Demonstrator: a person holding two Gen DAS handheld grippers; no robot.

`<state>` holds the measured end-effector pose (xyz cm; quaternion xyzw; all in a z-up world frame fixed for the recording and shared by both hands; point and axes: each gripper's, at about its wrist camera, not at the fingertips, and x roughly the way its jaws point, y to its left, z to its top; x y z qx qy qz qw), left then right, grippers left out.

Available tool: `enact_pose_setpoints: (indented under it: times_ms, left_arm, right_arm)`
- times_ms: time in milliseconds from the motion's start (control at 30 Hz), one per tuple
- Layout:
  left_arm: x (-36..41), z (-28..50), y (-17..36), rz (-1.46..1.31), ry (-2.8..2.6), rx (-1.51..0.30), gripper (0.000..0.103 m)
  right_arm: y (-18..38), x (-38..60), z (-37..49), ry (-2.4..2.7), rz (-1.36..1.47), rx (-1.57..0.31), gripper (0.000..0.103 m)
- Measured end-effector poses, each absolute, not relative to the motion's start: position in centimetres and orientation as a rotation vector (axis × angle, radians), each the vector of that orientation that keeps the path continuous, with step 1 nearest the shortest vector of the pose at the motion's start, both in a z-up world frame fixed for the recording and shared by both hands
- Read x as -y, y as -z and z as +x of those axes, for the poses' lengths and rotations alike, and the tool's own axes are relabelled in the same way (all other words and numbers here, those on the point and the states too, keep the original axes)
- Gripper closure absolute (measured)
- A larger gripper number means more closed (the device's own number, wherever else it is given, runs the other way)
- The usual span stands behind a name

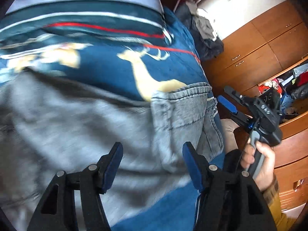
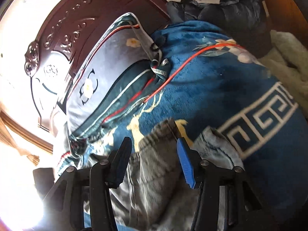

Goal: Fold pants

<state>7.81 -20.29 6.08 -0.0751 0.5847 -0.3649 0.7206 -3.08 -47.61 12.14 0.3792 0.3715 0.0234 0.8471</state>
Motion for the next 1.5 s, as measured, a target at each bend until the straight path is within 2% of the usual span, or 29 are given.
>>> enact_pose_setpoints:
  times_ms: [167,300,333,367,400,467,533,633,667,733,767,867,1033,1100,1200,1233,1300,1333,1367,1500]
  left_arm:
    - [24.9,9.1,-3.4,-0.144,0.849,-1.365,0.036]
    - [26.6,8.7,-2.5,-0.150,0.853,-1.374,0.040]
    - [26.9,8.3,-2.8,-0.147,0.870,-1.357,0.050]
    - [27.1,7.9,-3.1,-0.136,0.882,-1.343,0.060]
    - [27.3,7.6,-3.5,-0.130,0.897,-1.327,0.065]
    - [27.1,7.1,-4.4,-0.155,0.944,-1.304,0.077]
    - [26.8,6.5,-5.5,-0.207,1.001,-1.282,0.081]
    - [27.0,5.1,-7.4,-0.268,1.094,-1.237,0.081]
    - [27.3,4.5,-7.8,-0.273,1.128,-1.236,0.081]
    - [28.5,3.3,-8.0,-0.236,1.174,-1.249,0.081]
    - [29.0,2.5,-7.9,-0.209,1.193,-1.258,0.081]
    - [31.8,0.3,-6.6,-0.128,1.214,-1.306,0.081]
    - [34.6,-2.5,-5.1,-0.078,1.248,-1.371,0.081]
    - [34.6,-3.0,-5.9,-0.080,1.264,-1.344,0.081]
    - [32.7,-1.9,-7.9,-0.141,1.208,-1.262,0.078]
    - [31.7,-1.0,-8.4,-0.174,1.165,-1.238,0.074]
    - [29.4,1.4,-9.0,-0.218,1.026,-1.188,0.056]
    - [28.7,2.6,-8.9,-0.236,0.963,-1.178,0.044]
    - [28.2,3.9,-8.8,-0.253,0.908,-1.177,0.041]
    - [28.1,6.8,-6.9,-0.272,0.808,-1.216,0.041]
  right_arm:
    - [-10.1,49.1,-0.8,-0.069,0.921,-0.815,0.054]
    - [-8.8,48.4,1.3,-0.057,0.862,-0.923,0.051]
    - [-8.5,48.0,1.8,-0.047,0.839,-0.943,0.055]
    - [-8.3,47.6,2.1,-0.030,0.815,-0.950,0.074]
    - [-8.2,47.4,2.1,-0.017,0.798,-0.957,0.083]
    - [-8.9,47.1,1.8,-0.016,0.775,-0.925,0.085]
    - [-10.3,47.0,1.1,-0.031,0.749,-0.870,0.086]
    - [-13.2,47.6,-0.4,-0.092,0.739,-0.757,0.086]
    - [-13.7,48.0,-0.9,-0.112,0.743,-0.739,0.082]
    - [-13.3,49.0,-1.5,-0.084,0.728,-0.767,0.077]
    - [-12.6,49.7,-2.1,-0.040,0.716,-0.798,0.071]
    - [-10.3,52.0,-3.6,0.054,0.747,-0.880,0.071]
    - [-9.6,53.7,-5.5,0.036,0.826,-0.899,0.066]
    - [-9.8,53.9,-5.8,0.028,0.838,-0.887,0.055]
    - [-10.3,53.8,-5.6,-0.004,0.869,-0.868,0.055]
    - [-10.4,53.5,-5.4,-0.011,0.875,-0.869,0.055]
    - [-10.5,53.2,-5.3,-0.016,0.875,-0.881,0.055]
    - [-10.5,53.0,-5.2,-0.022,0.873,-0.890,0.055]
    - [-10.4,52.9,-5.1,-0.026,0.876,-0.895,0.055]
    - [-9.6,53.0,-4.8,-0.023,0.908,-0.909,0.055]
